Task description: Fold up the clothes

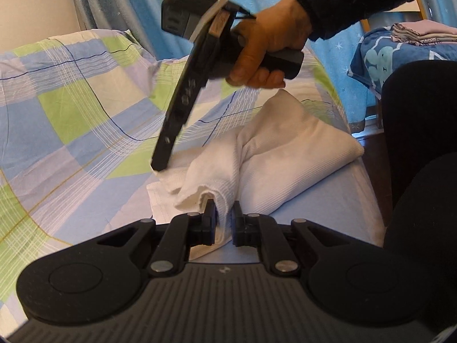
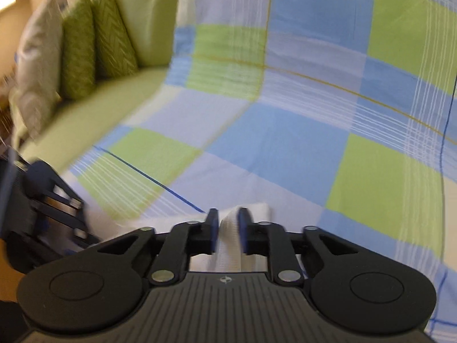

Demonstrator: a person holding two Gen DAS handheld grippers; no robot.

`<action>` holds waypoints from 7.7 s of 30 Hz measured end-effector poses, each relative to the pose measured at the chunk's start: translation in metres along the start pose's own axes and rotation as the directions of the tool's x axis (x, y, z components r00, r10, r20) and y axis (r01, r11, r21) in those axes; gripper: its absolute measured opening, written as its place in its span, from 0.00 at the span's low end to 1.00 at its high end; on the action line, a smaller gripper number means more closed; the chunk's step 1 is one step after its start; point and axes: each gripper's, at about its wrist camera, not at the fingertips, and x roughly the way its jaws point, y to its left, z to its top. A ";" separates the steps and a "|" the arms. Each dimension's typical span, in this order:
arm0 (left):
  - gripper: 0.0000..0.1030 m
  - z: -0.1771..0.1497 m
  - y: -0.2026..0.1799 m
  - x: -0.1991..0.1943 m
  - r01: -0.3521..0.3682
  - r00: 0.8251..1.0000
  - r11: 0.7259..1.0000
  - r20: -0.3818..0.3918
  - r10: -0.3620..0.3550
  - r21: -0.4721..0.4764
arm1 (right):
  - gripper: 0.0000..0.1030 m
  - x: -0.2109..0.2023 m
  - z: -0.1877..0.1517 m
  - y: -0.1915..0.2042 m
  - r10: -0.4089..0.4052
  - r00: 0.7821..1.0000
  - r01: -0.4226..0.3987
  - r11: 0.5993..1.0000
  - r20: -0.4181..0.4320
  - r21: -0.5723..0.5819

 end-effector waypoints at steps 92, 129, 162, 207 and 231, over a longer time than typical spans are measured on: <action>0.24 0.014 0.167 0.088 0.095 0.968 0.712 -0.103 -0.230 -0.696 | 0.37 -0.116 -0.203 0.000 -0.263 0.900 -0.154 0.555 0.348 0.818; 0.14 0.025 0.204 0.127 0.132 0.944 0.603 -0.086 -0.318 -0.787 | 0.16 -0.107 -0.224 -0.005 -0.330 0.851 -0.168 0.565 0.408 0.808; 0.09 -0.006 0.127 0.025 -0.137 0.939 0.894 -0.343 -0.020 -0.428 | 0.28 -0.113 -0.222 0.109 -0.435 0.884 0.192 0.671 0.171 0.716; 0.04 0.082 0.070 -0.016 -0.296 0.920 0.774 -0.050 0.388 0.560 | 0.06 -0.119 -0.051 0.158 -0.612 0.698 0.705 0.497 0.372 -0.506; 0.25 0.002 0.042 -0.081 -0.185 0.955 0.906 -0.289 0.074 -0.380 | 0.36 -0.121 -0.143 0.136 -0.366 0.926 0.365 0.931 0.092 0.028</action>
